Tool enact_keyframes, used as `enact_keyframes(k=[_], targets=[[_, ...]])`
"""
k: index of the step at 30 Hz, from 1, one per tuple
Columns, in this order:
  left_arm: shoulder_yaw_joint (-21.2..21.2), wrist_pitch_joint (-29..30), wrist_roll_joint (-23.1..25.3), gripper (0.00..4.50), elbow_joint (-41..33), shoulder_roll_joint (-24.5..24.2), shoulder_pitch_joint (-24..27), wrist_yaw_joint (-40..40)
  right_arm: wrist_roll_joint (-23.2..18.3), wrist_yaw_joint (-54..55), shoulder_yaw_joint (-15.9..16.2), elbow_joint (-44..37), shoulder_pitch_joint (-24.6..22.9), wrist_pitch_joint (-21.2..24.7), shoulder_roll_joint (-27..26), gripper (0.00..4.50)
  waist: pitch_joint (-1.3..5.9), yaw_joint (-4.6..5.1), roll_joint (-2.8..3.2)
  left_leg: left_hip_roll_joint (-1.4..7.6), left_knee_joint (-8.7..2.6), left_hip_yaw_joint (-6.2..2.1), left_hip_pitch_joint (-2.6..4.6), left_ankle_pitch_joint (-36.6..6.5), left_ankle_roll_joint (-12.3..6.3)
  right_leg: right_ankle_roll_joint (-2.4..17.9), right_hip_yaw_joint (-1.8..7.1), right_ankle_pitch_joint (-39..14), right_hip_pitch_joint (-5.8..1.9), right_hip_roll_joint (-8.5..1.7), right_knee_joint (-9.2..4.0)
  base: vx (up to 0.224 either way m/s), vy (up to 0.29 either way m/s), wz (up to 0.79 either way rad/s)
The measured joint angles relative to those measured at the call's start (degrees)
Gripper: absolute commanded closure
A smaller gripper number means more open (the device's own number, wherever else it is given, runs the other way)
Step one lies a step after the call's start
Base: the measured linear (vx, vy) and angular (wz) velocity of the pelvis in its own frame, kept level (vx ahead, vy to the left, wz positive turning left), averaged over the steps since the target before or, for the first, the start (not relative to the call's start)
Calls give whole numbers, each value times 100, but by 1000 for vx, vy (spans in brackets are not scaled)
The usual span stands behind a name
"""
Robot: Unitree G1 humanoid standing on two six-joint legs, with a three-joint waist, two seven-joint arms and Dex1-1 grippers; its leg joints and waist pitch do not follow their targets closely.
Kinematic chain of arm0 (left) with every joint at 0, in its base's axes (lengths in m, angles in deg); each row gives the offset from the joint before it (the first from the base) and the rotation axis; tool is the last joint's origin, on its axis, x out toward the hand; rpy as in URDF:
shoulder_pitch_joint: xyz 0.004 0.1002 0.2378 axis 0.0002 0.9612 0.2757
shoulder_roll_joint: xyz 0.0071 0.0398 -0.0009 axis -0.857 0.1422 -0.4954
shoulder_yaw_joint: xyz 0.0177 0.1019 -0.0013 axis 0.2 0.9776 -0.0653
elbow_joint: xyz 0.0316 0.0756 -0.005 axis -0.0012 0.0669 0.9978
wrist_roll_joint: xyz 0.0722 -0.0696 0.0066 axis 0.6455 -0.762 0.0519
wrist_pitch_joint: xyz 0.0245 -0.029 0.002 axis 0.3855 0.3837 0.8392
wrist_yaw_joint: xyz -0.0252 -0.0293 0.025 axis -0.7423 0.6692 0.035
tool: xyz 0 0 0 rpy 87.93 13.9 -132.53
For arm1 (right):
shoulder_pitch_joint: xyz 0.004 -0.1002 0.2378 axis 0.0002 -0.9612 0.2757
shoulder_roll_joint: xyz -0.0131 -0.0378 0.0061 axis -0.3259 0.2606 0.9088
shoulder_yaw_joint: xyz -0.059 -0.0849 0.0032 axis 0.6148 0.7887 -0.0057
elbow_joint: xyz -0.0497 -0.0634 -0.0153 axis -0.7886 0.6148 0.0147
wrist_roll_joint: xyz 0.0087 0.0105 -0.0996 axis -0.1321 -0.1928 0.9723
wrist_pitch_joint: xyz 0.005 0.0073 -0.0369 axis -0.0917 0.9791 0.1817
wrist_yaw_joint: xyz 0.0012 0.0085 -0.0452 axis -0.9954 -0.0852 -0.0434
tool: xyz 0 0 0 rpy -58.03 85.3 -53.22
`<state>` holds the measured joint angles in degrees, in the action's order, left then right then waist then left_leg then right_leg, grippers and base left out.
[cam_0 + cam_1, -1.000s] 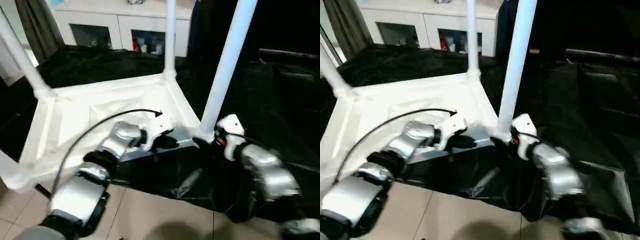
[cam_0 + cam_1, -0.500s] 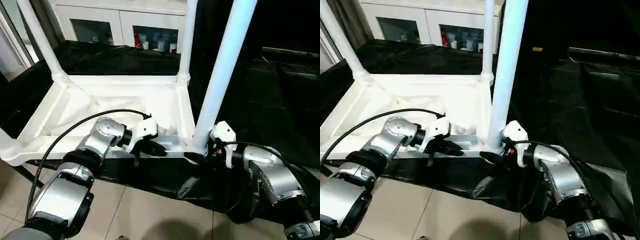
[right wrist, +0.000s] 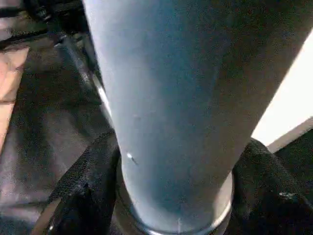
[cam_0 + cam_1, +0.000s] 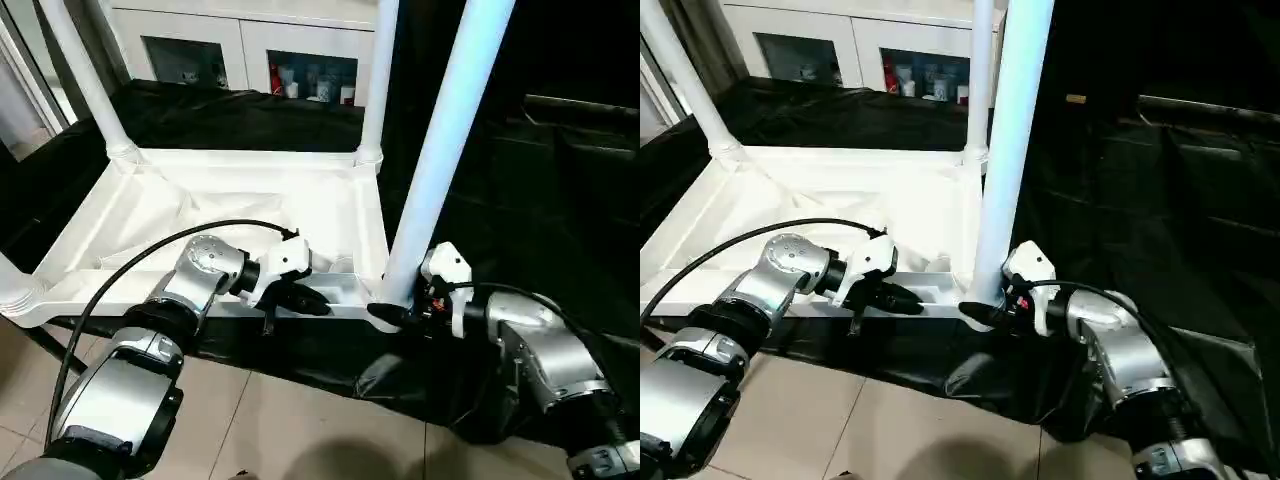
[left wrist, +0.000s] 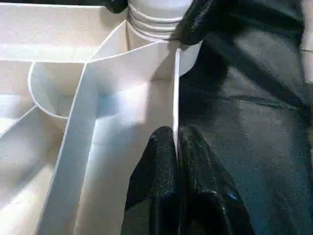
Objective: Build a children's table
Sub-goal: Rotate leg to tighten
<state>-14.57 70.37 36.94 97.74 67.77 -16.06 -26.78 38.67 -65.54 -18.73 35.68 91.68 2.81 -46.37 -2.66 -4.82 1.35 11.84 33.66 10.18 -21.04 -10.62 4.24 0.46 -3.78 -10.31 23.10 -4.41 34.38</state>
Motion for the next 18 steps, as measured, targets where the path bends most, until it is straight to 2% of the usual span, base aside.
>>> enact_keyframes(k=[6, 8, 11, 17, 18], targets=[[-81, 291, 182, 450, 260, 463, -158, 1205, 216, 2011, -522, 418, 90, -50, -904, 182, 11, 81, -14, -9, 7, 2, 29, -15, 30, 15, 8, 12, -27, -7, -2, 0, 0, 0], [-107, 444, 222, 450, 357, 722, -205, 1643, 318, 2752, -669, 614, 215, -65, -1152, 182, 13, 125, -13, -14, 5, 2, 47, -15, 31, 14, 11, 12, -43, -10, -3, 0, 0, 0], [-108, 634, 241, 450, 494, 1009, -316, 2246, 520, 3649, -827, 942, 488, -75, -1418, 182, 15, 127, -12, -16, -1, 1, 61, -15, 31, -3, 11, 3, -57, -11, -4, 0, 0, 0], [-108, 609, 332, 450, 546, 1105, -337, 2463, 628, 4033, -876, 1202, 608, -275, -1546, 182, 16, 132, -10, -17, -24, -2, 88, -15, 31, -17, 6, -6, -88, -11, -27, 0, 0, 0], [-104, 581, 332, 450, 547, 1097, -337, 2462, 621, 4013, -886, 1203, 604, -298, -1545, 147, 16, 134, -10, -18, -24, -2, 87, -15, 31, -17, 7, -5, -89, -11, -29, 0, 0, 0]])
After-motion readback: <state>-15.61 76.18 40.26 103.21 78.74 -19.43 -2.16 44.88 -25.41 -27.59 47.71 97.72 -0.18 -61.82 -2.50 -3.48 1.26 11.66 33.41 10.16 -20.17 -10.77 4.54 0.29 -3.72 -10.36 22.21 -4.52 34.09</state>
